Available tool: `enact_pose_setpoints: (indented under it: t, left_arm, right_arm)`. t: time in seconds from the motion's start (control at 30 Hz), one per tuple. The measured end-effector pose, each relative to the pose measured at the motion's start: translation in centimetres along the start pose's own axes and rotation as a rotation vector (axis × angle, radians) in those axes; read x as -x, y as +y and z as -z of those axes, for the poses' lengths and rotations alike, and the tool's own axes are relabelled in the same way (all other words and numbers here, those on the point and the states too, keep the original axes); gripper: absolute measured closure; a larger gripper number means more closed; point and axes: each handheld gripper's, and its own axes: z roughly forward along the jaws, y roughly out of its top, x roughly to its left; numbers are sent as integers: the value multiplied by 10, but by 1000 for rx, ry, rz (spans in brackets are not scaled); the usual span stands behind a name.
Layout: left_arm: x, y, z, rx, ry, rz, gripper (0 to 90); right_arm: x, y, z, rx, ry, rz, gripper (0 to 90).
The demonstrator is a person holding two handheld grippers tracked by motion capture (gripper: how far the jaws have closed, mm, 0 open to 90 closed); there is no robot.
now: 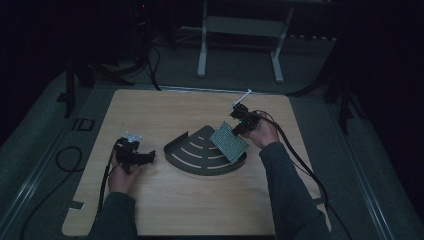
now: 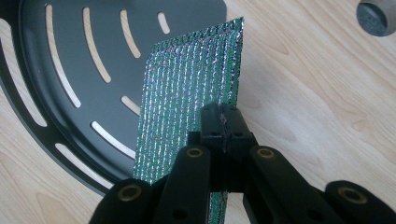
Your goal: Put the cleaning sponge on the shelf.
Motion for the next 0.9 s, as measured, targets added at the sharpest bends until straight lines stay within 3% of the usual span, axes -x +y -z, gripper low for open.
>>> enact_pose_setpoints:
  t: [0.8, 0.9]
  left_arm:
    - [0, 0, 0, 0, -1, 1, 79]
    - [0, 0, 0, 0, 0, -1, 79]
  right_arm:
    - [-10, 0, -18, -21, 18, 13, 897]
    - [-12, -1, -20, -33, 1, 21, 897]
